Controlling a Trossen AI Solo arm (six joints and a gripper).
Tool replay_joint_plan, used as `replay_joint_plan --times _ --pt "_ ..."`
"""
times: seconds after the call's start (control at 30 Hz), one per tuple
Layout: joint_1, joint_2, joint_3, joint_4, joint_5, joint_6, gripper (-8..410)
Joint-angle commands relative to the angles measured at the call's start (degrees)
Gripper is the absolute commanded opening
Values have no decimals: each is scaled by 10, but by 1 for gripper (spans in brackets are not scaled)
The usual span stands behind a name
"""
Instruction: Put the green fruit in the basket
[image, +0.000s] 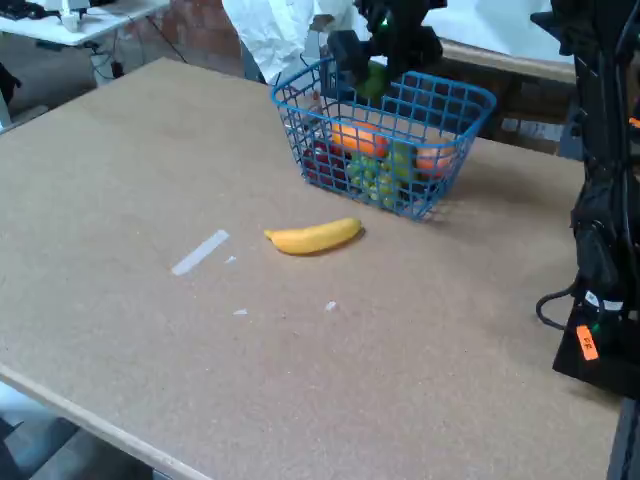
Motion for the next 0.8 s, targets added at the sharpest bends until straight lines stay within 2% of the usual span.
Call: replay_joint_plan --times 0.0,0.27,0.37,0.77 --pt "-3 6 0 -1 0 1 306" --pt "-3 37 0 -6 0 11 406" --pt "-3 37 0 -5 0 11 394" --pt "-3 31 0 -7 0 11 394"
